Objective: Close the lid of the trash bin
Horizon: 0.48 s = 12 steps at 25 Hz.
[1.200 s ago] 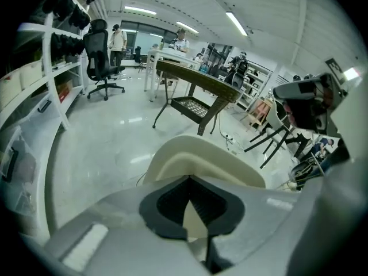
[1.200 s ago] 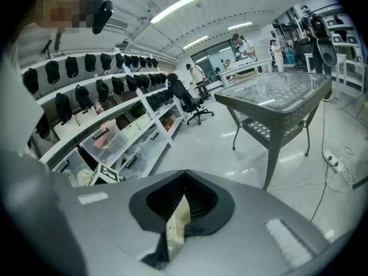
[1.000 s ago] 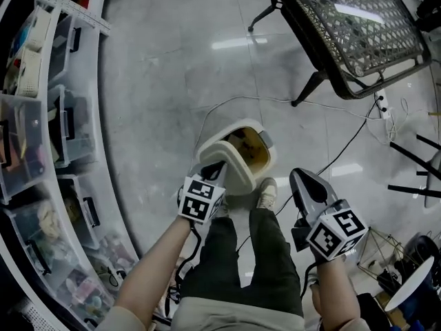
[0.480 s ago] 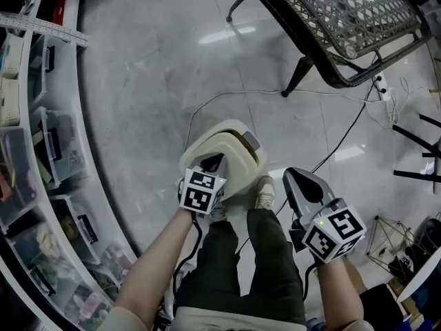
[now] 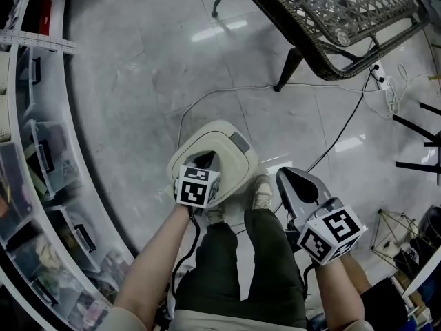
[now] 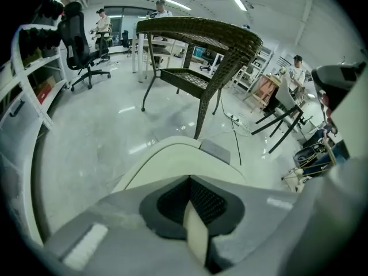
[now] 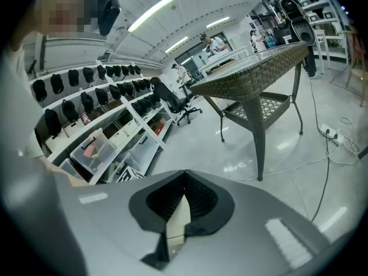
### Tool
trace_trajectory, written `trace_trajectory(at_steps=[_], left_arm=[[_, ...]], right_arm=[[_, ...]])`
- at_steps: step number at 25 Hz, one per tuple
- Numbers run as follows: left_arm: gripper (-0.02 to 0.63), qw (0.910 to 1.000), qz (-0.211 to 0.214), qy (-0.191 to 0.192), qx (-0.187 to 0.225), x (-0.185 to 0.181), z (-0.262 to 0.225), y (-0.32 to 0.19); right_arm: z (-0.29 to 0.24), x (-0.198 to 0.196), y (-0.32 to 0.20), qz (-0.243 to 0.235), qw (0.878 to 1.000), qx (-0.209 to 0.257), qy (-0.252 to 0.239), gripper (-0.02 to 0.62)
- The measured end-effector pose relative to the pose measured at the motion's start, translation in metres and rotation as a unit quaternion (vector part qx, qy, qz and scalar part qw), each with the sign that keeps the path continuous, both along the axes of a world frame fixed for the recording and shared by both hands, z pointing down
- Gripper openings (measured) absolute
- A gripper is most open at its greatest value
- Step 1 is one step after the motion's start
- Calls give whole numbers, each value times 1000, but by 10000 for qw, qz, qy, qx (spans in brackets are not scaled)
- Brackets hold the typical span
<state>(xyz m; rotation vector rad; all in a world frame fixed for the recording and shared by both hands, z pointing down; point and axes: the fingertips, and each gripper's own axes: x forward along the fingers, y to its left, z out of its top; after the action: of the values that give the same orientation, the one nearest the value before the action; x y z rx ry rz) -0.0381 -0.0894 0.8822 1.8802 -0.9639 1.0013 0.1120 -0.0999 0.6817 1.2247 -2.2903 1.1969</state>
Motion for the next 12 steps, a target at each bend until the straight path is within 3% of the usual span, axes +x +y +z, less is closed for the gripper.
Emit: trace_trajectory(at_steps=[3, 7, 12], left_arm=[[3, 9999, -75, 71, -29, 0, -2, -3], [2, 9992, 228, -97, -306, 4, -5, 8], [2, 9991, 180, 39, 375, 13, -73, -12]], right_arm=[[2, 3, 2, 7, 10000, -20, 13, 3], [-9, 6, 4, 57, 10000, -14, 13, 3], [-54, 9, 0, 88, 9997, 229, -15, 3]])
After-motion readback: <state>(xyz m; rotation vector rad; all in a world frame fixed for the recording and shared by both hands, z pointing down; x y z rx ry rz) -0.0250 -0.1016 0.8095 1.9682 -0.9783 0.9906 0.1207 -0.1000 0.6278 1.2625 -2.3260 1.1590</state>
